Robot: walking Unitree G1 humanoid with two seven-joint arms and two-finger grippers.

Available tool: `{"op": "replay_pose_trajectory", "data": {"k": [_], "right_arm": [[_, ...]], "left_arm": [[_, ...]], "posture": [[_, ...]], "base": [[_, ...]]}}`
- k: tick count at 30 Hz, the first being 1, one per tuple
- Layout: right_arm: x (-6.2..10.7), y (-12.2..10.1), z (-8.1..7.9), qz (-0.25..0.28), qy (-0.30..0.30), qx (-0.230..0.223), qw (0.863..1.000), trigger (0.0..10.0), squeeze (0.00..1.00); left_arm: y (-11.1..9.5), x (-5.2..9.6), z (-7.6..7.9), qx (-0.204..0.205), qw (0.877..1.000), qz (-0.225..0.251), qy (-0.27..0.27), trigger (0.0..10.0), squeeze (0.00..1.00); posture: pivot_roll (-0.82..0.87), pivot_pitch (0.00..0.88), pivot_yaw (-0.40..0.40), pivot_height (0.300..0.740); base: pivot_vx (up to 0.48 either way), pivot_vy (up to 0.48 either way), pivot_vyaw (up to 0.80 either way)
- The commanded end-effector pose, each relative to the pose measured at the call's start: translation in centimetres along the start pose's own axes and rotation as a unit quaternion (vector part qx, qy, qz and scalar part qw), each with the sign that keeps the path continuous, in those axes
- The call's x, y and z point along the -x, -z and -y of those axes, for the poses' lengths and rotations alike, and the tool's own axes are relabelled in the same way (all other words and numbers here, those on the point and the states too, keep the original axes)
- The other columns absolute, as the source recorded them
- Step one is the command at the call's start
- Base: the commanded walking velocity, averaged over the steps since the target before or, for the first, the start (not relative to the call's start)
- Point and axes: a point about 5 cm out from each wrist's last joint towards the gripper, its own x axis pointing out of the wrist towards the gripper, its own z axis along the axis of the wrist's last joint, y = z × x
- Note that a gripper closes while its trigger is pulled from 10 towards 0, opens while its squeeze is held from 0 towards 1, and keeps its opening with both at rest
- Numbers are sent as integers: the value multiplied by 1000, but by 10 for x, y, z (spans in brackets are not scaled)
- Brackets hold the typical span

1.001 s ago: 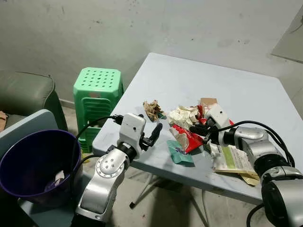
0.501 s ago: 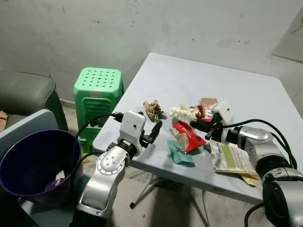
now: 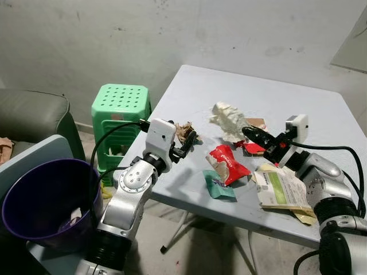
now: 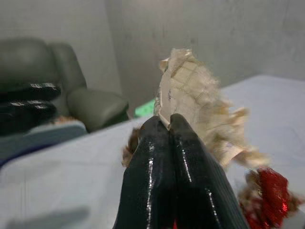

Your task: Picking trash to rubbish bin

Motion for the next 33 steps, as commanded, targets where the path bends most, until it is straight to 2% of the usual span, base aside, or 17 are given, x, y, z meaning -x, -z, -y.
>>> {"op": "replay_pose_trajectory", "data": {"k": [1, 3, 4, 6, 8, 10, 11, 15, 18, 20, 23, 29, 33], "right_arm": [[1, -9, 2, 19, 5, 5, 1000, 0, 0], [2, -11, -5, 52, 19, 7, 998, 0, 0], [3, -15, -10, 83, 48, 12, 995, 0, 0], [3, -16, -11, 91, 59, 8, 994, 0, 0], [4, -22, -12, 115, 103, 18, 988, 0, 0], [2, -24, -15, 121, 118, 24, 985, 0, 0], [-1, -24, -19, 126, 152, 24, 980, 10000, 0], [-3, -23, -32, 134, 187, 27, 973, 10000, 0], [-5, -18, -47, 146, 259, 14, 955, 10000, 0], [-5, -16, -50, 147, 270, 17, 952, 10000, 0], [-4, -10, -59, 129, 294, 57, 945, 10000, 0], [3, -1, -72, 113, 306, 88, 941, 10000, 0], [12, 9, -81, 90, 333, 123, 931, 10000, 0]], "left_arm": [[-3, -3, 0, -1, 1000, 9, 2, 10000, 0], [-2, -5, -6, 3, 1000, 11, -15, 10000, 0], [-1, -8, -11, 8, 999, 13, -31, 10000, 0], [-1, -9, -13, 10, 999, 13, -35, 10000, 0], [-2, -12, -18, 9, 999, 17, -48, 10000, 0], [-2, -12, -23, 10, 998, 18, -59, 10000, 0], [-1, -11, -28, 20, 997, 18, -76, 10000, 0], [1, -10, -34, 40, 995, 25, -94, 10000, 0], [2, -5, -43, 86, 990, 43, -105, 10000, 0], [2, -4, -46, 89, 989, 43, -110, 10000, 0], [4, 0, -50, 97, 987, 44, -117, 10000, 0], [9, 9, -50, 68, 989, 46, -120, 10000, 0], [16, 20, -48, 41, 990, 46, -127, 10000, 0]], "posture": [[-23, 0, -62, 740], [-27, 0, -61, 740], [-25, 0, -63, 740], [-25, 0, -63, 740], [-20, 0, -65, 740], [-17, 0, -66, 740], [-14, 0, -70, 740], [-6, 0, -75, 740], [0, 0, -79, 740], [1, 0, -79, 740], [-1, 0, -74, 740], [-4, 0, -61, 740], [-14, 0, -50, 740]], "base": [[0, 0, 0], [0, 0, 0], [0, 0, 0], [0, 0, 0], [0, 0, 0], [0, 0, 0], [0, 0, 0], [0, 0, 0], [0, 0, 0], [0, 0, 0], [0, 0, 0], [0, 0, 0], [0, 0, 0]]}}
